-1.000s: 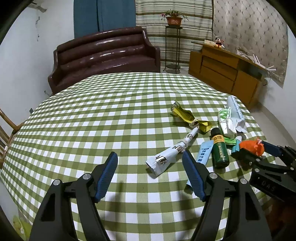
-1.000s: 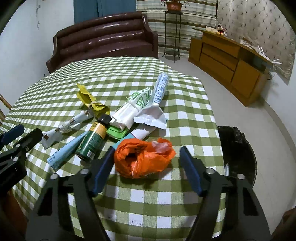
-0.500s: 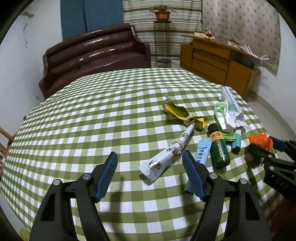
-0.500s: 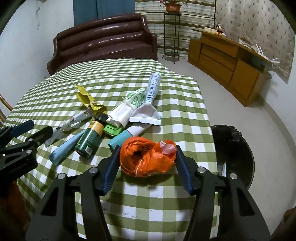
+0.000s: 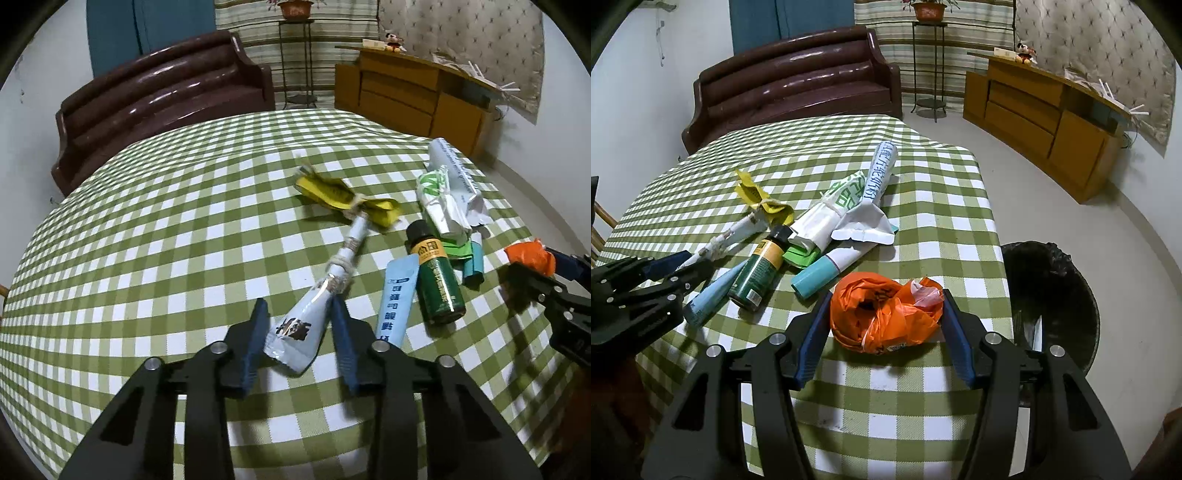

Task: Collect trash
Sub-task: 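Grasp the white crumpled tube with the left gripper while the right gripper holds the orange bag, then carry the orange bag and white tube over the black bin and open both grippers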

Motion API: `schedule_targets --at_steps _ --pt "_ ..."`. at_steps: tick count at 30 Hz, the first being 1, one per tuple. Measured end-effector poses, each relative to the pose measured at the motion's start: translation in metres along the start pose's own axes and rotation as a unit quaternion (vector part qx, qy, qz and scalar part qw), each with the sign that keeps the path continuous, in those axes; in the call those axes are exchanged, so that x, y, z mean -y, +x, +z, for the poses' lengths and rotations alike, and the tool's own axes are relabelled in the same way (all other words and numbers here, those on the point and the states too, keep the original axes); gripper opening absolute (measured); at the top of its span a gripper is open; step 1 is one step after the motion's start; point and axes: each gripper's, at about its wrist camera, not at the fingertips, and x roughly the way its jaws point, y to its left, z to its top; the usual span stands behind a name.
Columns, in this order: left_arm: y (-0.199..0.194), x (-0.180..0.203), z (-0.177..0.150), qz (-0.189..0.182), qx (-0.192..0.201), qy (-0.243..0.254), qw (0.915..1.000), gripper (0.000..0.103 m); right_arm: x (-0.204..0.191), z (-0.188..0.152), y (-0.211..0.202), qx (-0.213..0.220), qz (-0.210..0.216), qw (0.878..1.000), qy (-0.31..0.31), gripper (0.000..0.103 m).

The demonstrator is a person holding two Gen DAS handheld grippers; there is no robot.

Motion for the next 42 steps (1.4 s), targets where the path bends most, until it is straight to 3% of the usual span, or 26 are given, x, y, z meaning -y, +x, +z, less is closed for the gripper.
schedule_targets --at_steps 5,15,24,33,42 --pt "-0.002 0.007 -0.004 -0.004 0.009 0.010 0.9999 0.025 0.001 -0.001 0.000 0.001 0.000 1.000 0.001 0.056" --pt "-0.021 0.014 -0.017 -0.014 0.026 0.003 0.9996 0.025 0.005 -0.002 -0.005 0.008 -0.001 1.000 0.004 0.056" --pt "-0.056 0.014 -0.015 -0.014 0.068 -0.027 0.9972 0.025 0.019 -0.004 -0.023 0.032 -0.019 0.999 0.006 0.056" --pt "-0.065 0.056 0.004 -0.047 0.096 -0.033 0.9937 0.025 0.061 -0.004 -0.040 0.053 -0.065 0.996 0.025 0.056" --pt "-0.055 0.123 0.021 -0.087 0.100 0.011 0.9911 0.025 0.116 -0.007 -0.045 0.058 -0.111 0.991 0.053 0.056"
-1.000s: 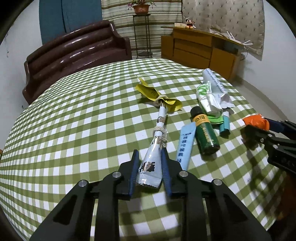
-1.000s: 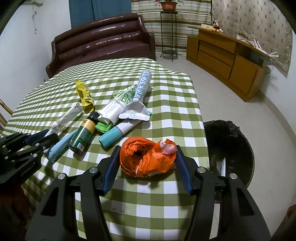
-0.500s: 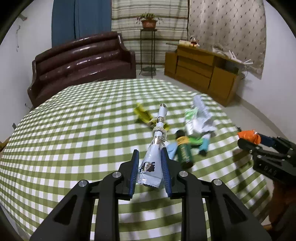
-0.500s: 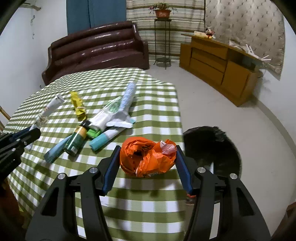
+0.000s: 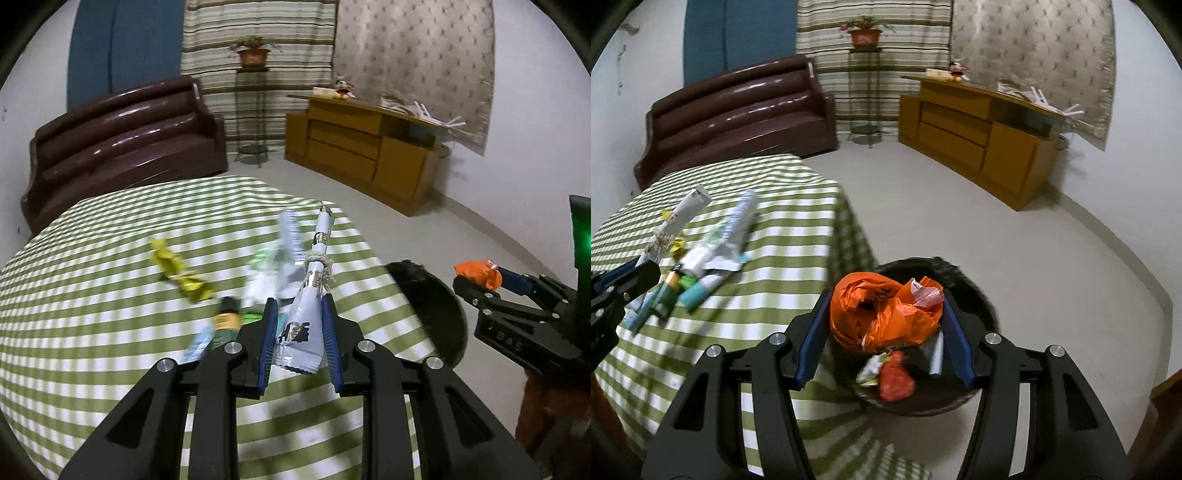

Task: Collect trash
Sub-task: 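Carry the orange bag and white tube over the black bin and open both grippers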

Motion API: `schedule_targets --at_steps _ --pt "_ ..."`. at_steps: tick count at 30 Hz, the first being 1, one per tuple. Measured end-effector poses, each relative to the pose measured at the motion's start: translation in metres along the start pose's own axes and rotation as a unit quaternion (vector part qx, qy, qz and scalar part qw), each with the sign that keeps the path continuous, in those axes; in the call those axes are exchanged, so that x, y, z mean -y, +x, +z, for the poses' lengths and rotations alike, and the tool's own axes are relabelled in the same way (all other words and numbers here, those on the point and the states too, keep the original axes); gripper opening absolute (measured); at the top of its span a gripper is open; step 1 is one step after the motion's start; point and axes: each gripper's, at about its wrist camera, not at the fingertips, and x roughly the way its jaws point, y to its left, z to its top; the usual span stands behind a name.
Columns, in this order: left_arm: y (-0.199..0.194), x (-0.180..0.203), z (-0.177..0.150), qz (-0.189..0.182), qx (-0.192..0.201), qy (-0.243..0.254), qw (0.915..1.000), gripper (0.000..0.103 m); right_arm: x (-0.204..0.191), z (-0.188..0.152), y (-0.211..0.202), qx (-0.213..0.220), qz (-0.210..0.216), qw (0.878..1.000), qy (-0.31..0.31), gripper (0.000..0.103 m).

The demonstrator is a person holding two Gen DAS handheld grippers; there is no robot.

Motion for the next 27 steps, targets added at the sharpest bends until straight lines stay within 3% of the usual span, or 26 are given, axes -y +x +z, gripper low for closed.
schedule_targets --at_steps 16,27 --pt "0.047 0.077 0.009 -0.027 -0.018 0.040 0.9987 0.025 0.057 -0.001 0.024 -0.007 -0.021 0.999 0.038 0.056" --pt "0.072 0.097 0.016 -0.026 -0.032 0.049 0.9979 0.026 0.068 -0.001 0.038 -0.012 -0.024 0.999 0.047 0.056"
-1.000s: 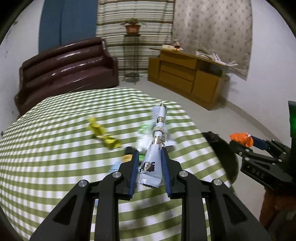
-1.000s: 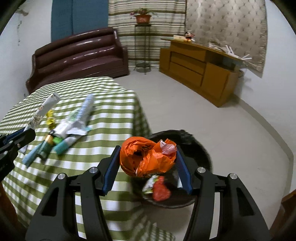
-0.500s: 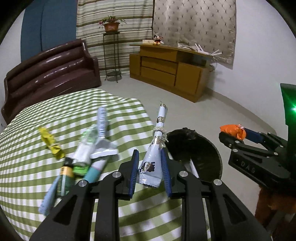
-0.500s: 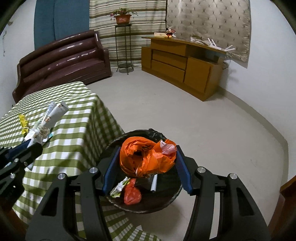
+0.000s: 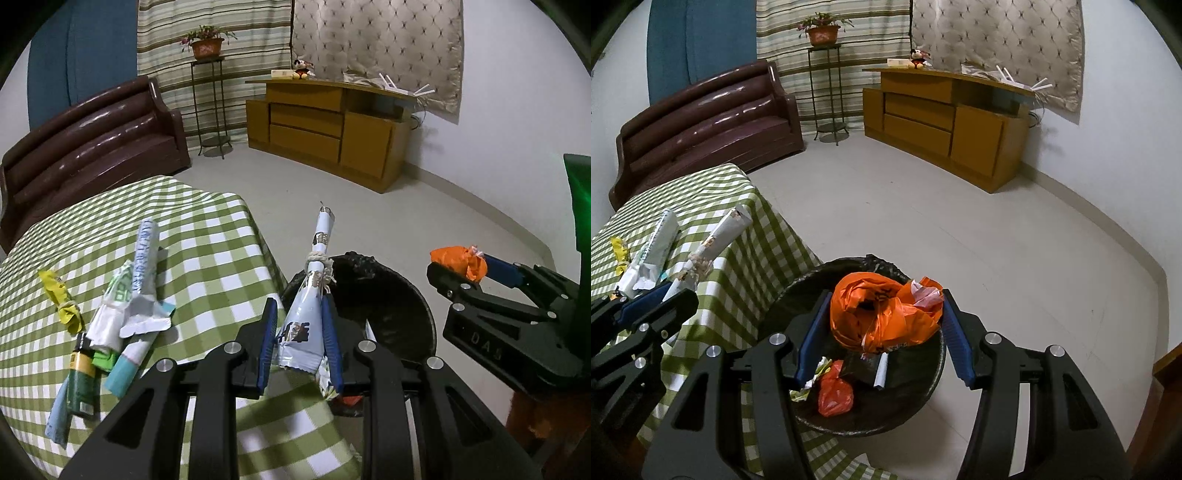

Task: Collect trash
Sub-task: 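Carry the orange bag and white tube over the black bin and open both grippers, then return both grippers to the table and grasp the blue tube with the left gripper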

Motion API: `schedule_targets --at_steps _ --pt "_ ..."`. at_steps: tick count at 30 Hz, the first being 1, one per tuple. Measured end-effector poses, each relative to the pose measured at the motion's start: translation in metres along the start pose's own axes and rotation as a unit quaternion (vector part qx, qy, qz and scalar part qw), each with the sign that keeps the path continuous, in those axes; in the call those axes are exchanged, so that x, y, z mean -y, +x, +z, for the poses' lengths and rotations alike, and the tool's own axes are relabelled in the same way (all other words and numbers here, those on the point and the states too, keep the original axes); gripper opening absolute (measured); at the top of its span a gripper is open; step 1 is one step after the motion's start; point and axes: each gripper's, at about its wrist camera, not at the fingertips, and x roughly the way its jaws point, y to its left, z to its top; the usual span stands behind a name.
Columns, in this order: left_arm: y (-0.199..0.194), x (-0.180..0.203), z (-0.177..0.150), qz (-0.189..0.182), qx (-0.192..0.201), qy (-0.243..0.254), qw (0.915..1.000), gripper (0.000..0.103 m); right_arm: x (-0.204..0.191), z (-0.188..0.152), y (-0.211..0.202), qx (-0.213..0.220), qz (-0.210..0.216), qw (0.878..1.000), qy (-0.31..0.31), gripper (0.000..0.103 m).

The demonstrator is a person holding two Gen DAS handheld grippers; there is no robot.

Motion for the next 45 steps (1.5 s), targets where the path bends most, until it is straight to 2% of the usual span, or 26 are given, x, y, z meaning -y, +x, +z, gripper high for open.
schedule_targets --at_steps 5,7,9,11,12,26,35,45 --pt "0.011 0.008 0.006 0.003 -0.004 0.005 1.0000 0.026 0.004 0.002 0.008 -0.006 0.009 1.000 0.004 0.056" --pt "0.014 0.009 0.008 0.006 -0.008 0.004 0.9999 0.027 0.005 0.001 0.011 -0.007 0.009 1.000 0.005 0.060" --pt "0.017 0.009 0.011 0.006 -0.013 0.003 0.9999 0.031 0.009 0.001 0.012 -0.007 0.010 1.000 0.010 0.063" --pt "0.019 0.009 0.012 0.009 -0.013 0.001 0.9999 0.041 0.011 0.003 0.013 -0.007 0.010 1.000 0.012 0.063" --pt "0.020 0.010 0.014 0.008 -0.013 0.001 0.9999 0.042 0.011 0.003 0.013 -0.007 0.010 1.000 0.013 0.063" --pt "0.005 0.006 0.008 0.011 -0.004 -0.002 0.9999 0.043 0.009 0.006 -0.004 0.003 0.007 1.000 0.017 0.064" --pt "-0.028 -0.025 -0.009 0.024 0.005 -0.015 0.9996 0.046 -0.024 0.000 -0.021 0.001 0.025 1.000 -0.006 0.064" --pt "-0.065 -0.080 -0.042 0.069 0.007 -0.042 0.9967 0.046 -0.084 -0.010 -0.035 -0.003 0.055 0.997 -0.048 0.063"
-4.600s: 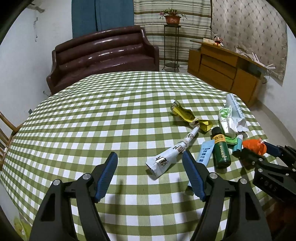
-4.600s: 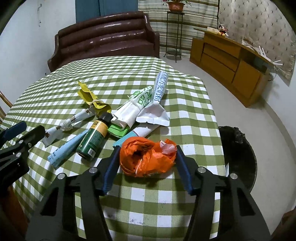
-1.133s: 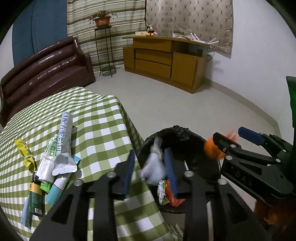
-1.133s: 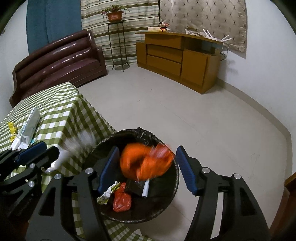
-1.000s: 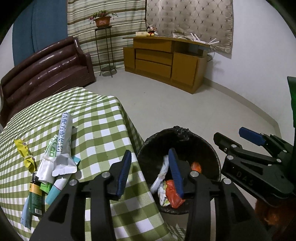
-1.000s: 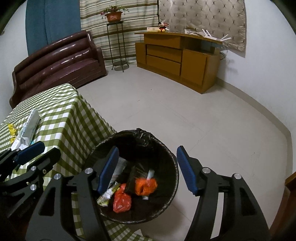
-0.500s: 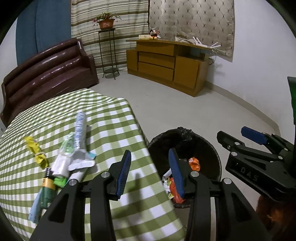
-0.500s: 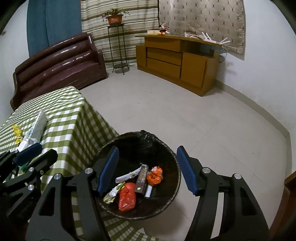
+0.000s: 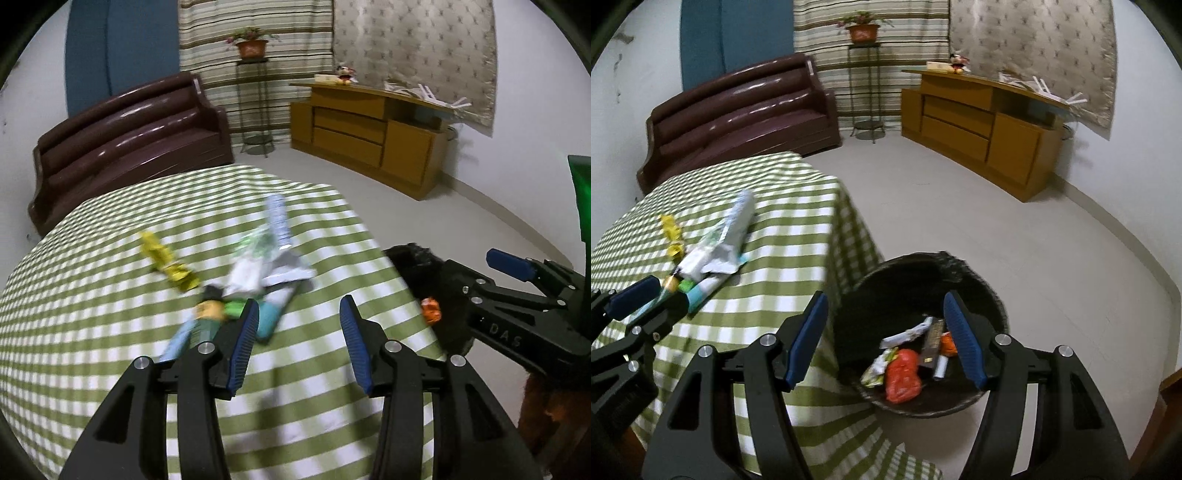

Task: Collect trash
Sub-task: 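Return both grippers to the table and grasp the blue tube with the left gripper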

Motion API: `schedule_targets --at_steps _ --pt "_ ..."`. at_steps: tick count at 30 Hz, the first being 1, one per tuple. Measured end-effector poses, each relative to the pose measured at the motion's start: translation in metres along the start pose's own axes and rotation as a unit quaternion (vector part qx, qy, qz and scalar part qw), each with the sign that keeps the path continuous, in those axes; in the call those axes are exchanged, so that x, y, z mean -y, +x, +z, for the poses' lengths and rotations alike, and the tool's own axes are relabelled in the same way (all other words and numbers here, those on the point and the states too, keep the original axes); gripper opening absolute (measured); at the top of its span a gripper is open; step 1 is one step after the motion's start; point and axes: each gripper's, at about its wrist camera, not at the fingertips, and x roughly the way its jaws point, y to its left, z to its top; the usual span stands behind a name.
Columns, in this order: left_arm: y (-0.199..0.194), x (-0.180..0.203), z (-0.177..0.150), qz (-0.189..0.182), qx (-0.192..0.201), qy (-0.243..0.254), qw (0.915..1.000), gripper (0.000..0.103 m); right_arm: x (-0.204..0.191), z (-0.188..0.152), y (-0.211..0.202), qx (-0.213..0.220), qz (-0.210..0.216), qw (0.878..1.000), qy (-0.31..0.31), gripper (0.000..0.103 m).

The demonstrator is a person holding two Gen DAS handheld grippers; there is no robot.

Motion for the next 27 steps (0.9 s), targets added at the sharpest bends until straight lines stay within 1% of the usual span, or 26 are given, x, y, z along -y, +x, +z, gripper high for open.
schedule_targets --at_steps 4,8,12,15,18,24,25,26,27 --pt "-0.007 -0.025 -0.005 0.019 -0.002 -0.017 0.9997 0.046 -0.024 -0.001 0.000 -0.003 0.013 1.000 -0.014 0.063" --pt "-0.011 -0.051 -0.013 0.046 0.000 -0.028 0.9986 0.051 -0.045 -0.001 -0.001 -0.005 0.024 0.999 -0.025 0.063" --pt "-0.006 -0.075 -0.022 0.062 -0.018 -0.043 0.9969 0.051 -0.060 -0.002 0.001 -0.009 0.033 0.999 -0.031 0.064" --pt "0.000 -0.087 -0.025 0.062 -0.032 -0.057 0.9959 0.051 -0.069 -0.003 0.003 -0.013 0.038 0.999 -0.035 0.063" --pt "0.004 -0.094 -0.028 0.056 -0.041 -0.061 0.9957 0.051 -0.077 -0.003 0.005 -0.016 0.042 0.998 -0.039 0.064" --pt "0.016 -0.091 -0.029 0.036 -0.063 -0.051 0.9961 0.051 -0.086 -0.002 0.008 -0.019 0.046 0.998 -0.043 0.064" --pt "0.017 -0.090 -0.030 0.034 -0.065 -0.049 0.9961 0.050 -0.086 -0.001 0.008 -0.020 0.047 0.998 -0.043 0.064" --pt "0.019 -0.089 -0.030 0.031 -0.069 -0.047 0.9960 0.045 -0.087 -0.001 0.009 -0.021 0.048 0.998 -0.043 0.064" --pt "0.021 -0.089 -0.031 0.027 -0.073 -0.046 0.9959 0.043 -0.087 -0.001 0.009 -0.021 0.048 0.998 -0.043 0.064"
